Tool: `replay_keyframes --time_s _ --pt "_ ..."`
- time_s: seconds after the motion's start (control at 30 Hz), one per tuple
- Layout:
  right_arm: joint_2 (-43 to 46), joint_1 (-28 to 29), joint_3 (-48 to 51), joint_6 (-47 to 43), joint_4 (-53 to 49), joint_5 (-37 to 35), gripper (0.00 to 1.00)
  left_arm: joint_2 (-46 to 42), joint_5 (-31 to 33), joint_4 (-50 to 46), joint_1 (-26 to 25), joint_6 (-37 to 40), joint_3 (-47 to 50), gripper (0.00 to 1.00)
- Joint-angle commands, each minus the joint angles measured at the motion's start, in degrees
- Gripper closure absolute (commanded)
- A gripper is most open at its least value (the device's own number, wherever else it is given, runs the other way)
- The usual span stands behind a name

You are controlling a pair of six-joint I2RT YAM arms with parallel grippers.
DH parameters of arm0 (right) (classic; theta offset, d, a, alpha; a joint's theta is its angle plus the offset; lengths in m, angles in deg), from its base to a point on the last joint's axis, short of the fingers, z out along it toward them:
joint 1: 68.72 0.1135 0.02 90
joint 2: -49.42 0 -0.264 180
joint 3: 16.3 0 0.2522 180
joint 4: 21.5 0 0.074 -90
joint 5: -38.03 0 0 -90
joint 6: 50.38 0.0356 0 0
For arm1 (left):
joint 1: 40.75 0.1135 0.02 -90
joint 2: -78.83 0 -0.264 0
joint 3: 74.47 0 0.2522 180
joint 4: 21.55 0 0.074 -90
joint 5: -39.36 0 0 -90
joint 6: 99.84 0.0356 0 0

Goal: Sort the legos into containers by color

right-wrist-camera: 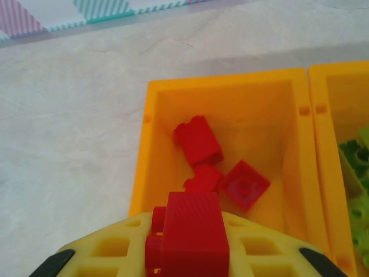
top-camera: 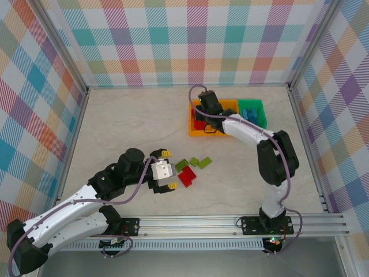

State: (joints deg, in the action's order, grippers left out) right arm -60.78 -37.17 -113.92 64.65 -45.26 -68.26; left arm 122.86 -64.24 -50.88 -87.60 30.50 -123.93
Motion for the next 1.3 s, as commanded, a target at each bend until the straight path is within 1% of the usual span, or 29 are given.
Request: replay_keyframes --time_s 0.0,0.03,0.1,0.17,0.23,0.33,0.37,0.47,0.53,0.6,0.63,0.73,0.83,0.97,1.03,1.1,1.17,1.27 --pt "-4.1 -1.5 -5.7 -5.1 -0.8 2.2 0.70 -2.1 5.1 4.1 -0.5 3.4 2.2 0.00" --pt "-4.9 -1.7 -7.5 -5.5 -1.7 2.9 0.62 -2.2 5.5 4.1 -0.4 4.0 2.5 0.00" --pt "-5.7 -2.0 -10.5 -7.1 -3.2 3.9 0.54 -2.1 6.0 3.9 -0.4 5.0 3.0 0.00" --pt "-5.2 -1.9 -11.6 -8.0 -3.8 3.7 0.44 -1.3 6.3 3.4 -0.5 5.5 3.1 0.00" --pt "-3.3 -2.0 -11.3 -8.8 -4.3 3.7 0.40 -0.2 6.3 2.6 -0.5 5.6 2.8 0.00" --pt "2.5 -1.9 -8.1 -8.0 -6.6 6.6 0.39 1.0 6.1 1.2 -0.5 5.6 1.8 0.00" --pt "5.2 -1.9 -5.7 -7.2 -6.6 8.2 0.40 1.1 5.7 0.9 -0.4 5.5 1.5 0.00" --pt "15.6 -0.8 5.6 -5.6 -5.7 14.1 0.41 0.6 5.9 0.3 -0.5 5.8 1.7 0.00" --pt "22.6 1.3 14.1 -6.4 -5.5 16.5 0.41 0.4 6.5 0.1 -0.5 6.5 2.1 0.00" --pt "27.8 3.7 21.7 -7.0 -5.3 17.5 0.42 0.6 7.0 0.1 -0.4 7.1 2.4 0.00" --pt "29.9 5.0 25.1 -7.6 -5.5 18.8 0.43 0.9 6.7 -1.8 -0.5 7.5 2.3 0.00" --pt "33.3 7.8 31.1 -6.6 -9.9 20.7 0.44 1.5 5.3 -3.3 -0.4 7.8 1.6 0.00" --pt "34.3 9.9 35.9 -2.9 -9.8 25.1 0.44 1.6 4.6 -3.3 -0.5 8.1 1.9 0.00" --pt "32.1 13.6 40.0 1.6 -4.3 28.8 0.43 2.1 3.4 -3.1 -0.4 8.2 1.9 0.00" --pt "30.4 14.2 41.0 3.8 -0.9 29.8 0.41 2.4 3.0 -3.1 -0.5 8.0 1.8 0.00" --pt "29.2 14.2 41.7 4.9 2.5 30.1 0.42 2.5 3.1 -3.1 -0.4 8.2 1.9 0.00" --pt "27.1 14.2 42.1 4.7 5.1 30.7 0.45 2.6 2.8 -3.0 -0.5 8.2 1.9 0.00" --pt "22.6 14.3 41.1 4.7 6.0 30.9 0.47 2.6 1.6 -2.9 -0.5 7.9 1.6 0.00"
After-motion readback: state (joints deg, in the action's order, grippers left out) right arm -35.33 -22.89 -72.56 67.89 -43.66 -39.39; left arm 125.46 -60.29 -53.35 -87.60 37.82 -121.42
